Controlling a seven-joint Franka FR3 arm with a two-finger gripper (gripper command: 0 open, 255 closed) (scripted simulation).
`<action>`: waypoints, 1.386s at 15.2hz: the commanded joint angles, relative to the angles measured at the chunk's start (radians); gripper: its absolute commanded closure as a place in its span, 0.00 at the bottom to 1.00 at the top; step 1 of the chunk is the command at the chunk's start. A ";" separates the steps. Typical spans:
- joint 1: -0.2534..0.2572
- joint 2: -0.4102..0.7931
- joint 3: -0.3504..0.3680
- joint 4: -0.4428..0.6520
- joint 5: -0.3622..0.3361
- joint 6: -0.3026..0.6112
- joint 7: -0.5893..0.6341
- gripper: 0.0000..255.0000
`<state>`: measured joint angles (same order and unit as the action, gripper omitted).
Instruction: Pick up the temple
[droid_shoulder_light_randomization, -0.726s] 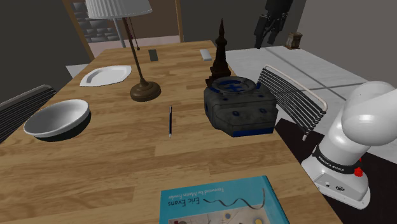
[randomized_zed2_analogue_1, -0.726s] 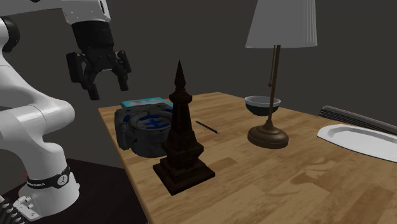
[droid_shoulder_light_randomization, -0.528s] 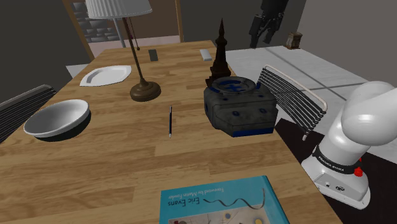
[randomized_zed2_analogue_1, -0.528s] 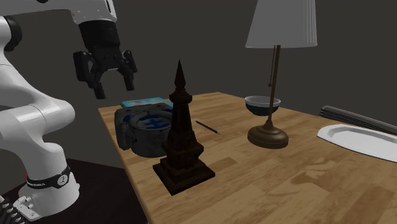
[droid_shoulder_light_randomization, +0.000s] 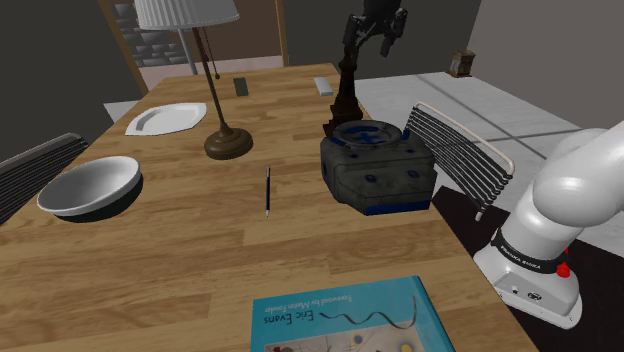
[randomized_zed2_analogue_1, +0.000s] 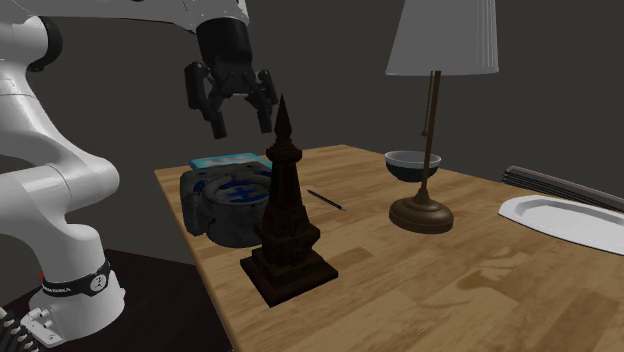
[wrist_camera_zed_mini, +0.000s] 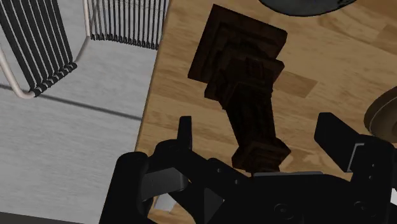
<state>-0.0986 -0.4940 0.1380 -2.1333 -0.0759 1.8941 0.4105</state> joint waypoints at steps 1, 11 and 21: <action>-0.025 0.070 0.045 0.065 -0.040 0.023 0.097 0.00; -0.045 0.125 0.085 0.021 -0.091 0.129 0.203 0.00; -0.045 0.126 0.085 0.024 -0.091 0.127 0.203 1.00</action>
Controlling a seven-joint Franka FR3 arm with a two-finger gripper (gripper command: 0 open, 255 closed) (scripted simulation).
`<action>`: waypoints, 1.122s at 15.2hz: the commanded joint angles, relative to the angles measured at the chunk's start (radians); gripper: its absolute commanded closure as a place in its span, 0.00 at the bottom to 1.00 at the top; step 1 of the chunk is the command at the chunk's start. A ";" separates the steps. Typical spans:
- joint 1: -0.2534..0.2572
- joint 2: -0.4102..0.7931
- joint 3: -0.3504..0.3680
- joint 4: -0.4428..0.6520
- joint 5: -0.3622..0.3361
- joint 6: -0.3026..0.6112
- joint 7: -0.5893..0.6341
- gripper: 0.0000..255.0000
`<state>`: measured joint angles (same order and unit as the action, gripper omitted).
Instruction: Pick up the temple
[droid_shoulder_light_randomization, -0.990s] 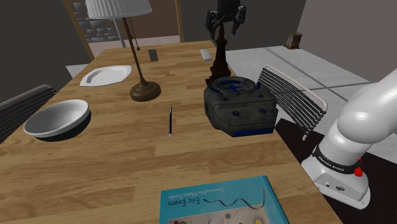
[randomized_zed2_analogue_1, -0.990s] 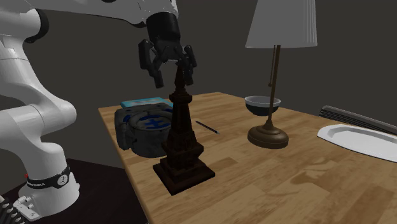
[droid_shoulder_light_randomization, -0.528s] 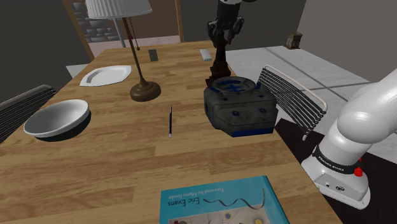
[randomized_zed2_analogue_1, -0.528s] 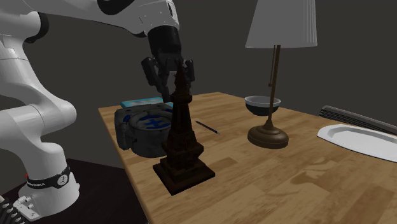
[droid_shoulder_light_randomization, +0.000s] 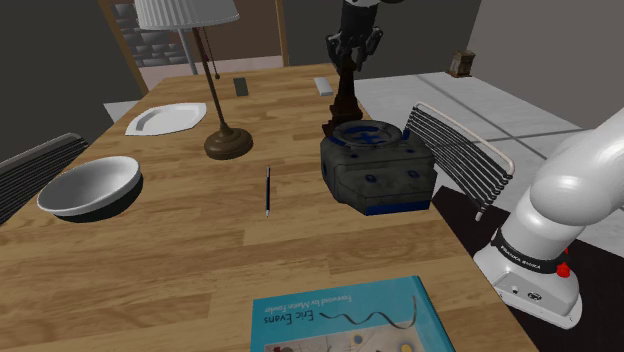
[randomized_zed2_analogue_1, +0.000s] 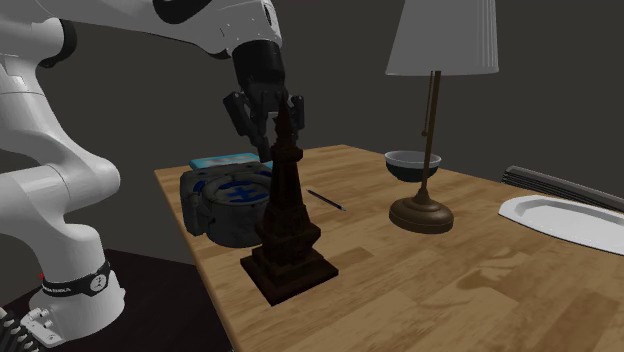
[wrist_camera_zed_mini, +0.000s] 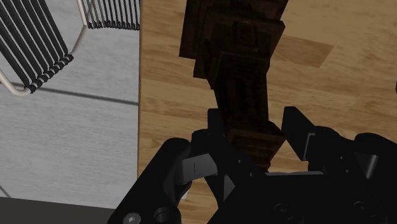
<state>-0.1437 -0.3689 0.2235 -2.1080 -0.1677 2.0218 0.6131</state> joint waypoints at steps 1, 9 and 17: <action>0.000 -0.001 0.000 -0.004 0.001 0.001 0.000 1.00; -0.001 0.010 -0.002 0.113 0.006 -0.103 -0.020 1.00; -0.004 0.032 0.000 0.229 0.006 -0.197 -0.036 1.00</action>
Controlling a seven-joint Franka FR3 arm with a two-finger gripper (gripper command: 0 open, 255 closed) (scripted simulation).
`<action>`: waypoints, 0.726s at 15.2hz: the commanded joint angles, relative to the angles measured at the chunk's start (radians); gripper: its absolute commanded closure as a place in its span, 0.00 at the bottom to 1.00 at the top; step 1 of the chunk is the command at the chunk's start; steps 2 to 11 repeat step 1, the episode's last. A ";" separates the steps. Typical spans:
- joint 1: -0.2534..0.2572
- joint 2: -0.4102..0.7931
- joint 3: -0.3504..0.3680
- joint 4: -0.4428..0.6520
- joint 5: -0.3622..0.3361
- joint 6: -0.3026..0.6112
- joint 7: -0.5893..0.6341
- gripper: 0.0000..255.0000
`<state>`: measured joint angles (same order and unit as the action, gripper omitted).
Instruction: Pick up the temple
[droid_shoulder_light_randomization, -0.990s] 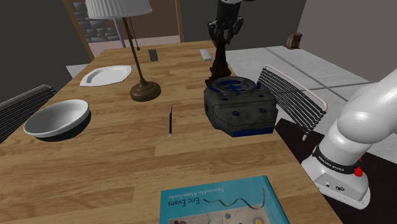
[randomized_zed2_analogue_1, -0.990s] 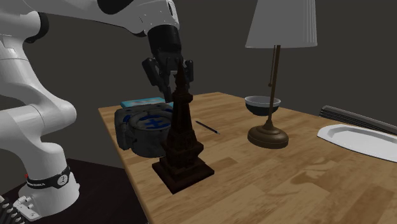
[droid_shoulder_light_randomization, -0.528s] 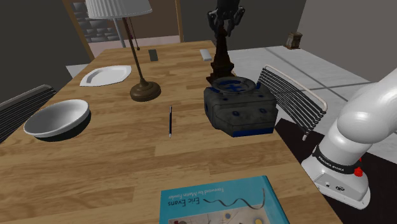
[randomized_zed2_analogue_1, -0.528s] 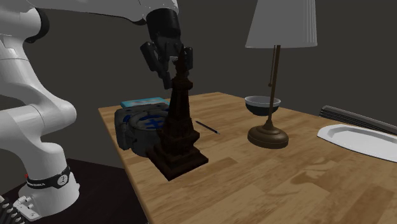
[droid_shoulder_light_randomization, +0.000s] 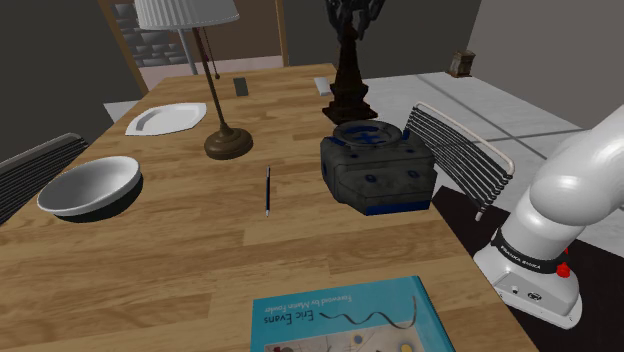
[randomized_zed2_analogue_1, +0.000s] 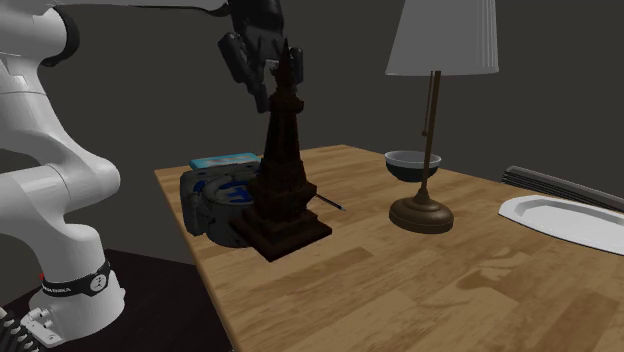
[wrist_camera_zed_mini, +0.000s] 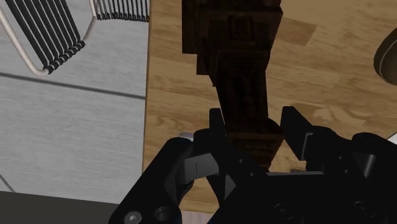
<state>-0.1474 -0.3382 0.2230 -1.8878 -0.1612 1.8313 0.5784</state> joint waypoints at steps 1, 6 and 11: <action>0.000 0.001 0.000 0.009 0.000 -0.007 -0.001 1.00; 0.000 0.001 0.000 0.009 0.000 -0.007 -0.001 1.00; 0.000 0.001 0.000 0.009 0.000 -0.007 -0.001 1.00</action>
